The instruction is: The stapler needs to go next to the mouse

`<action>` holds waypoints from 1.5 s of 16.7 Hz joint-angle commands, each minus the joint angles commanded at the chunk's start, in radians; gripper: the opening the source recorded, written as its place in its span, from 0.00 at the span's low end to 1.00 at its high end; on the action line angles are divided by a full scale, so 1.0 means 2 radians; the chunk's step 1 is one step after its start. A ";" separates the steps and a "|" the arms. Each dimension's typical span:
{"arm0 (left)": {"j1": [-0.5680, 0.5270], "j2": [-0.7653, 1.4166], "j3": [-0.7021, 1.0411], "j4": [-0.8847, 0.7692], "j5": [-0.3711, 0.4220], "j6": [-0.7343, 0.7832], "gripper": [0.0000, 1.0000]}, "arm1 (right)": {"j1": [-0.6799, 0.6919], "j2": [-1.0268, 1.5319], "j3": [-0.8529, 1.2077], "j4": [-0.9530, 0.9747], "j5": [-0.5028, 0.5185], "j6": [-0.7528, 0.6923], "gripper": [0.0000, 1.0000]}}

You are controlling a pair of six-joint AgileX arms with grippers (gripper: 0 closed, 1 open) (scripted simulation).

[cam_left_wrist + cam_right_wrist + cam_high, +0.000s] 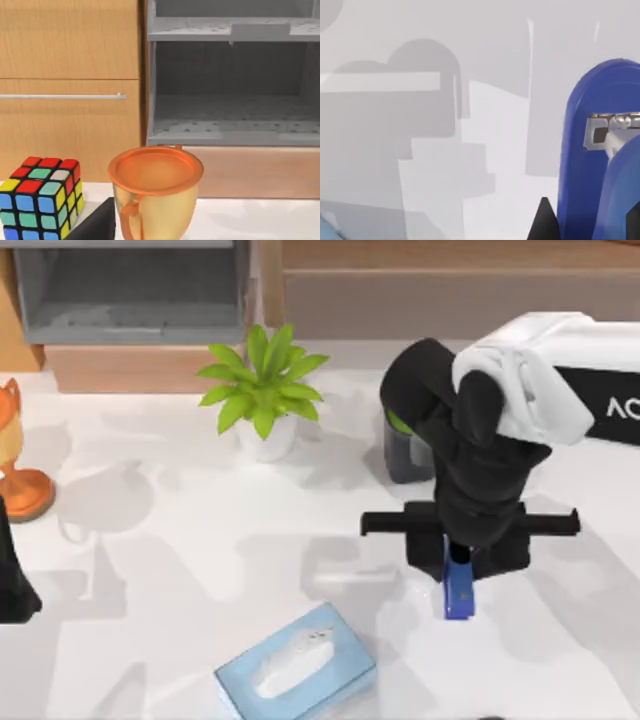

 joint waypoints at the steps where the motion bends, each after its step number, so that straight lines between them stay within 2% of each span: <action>1: 0.000 0.000 0.000 0.000 0.000 0.000 1.00 | 0.000 0.000 0.000 0.000 0.000 0.000 0.00; 16: 0.000 0.000 0.000 0.000 0.000 0.000 1.00 | -0.028 -0.040 0.000 -0.026 0.018 0.033 0.00; 25: 0.000 0.000 0.000 0.000 0.000 0.000 1.00 | -0.017 -0.021 -0.010 0.014 0.014 0.024 0.00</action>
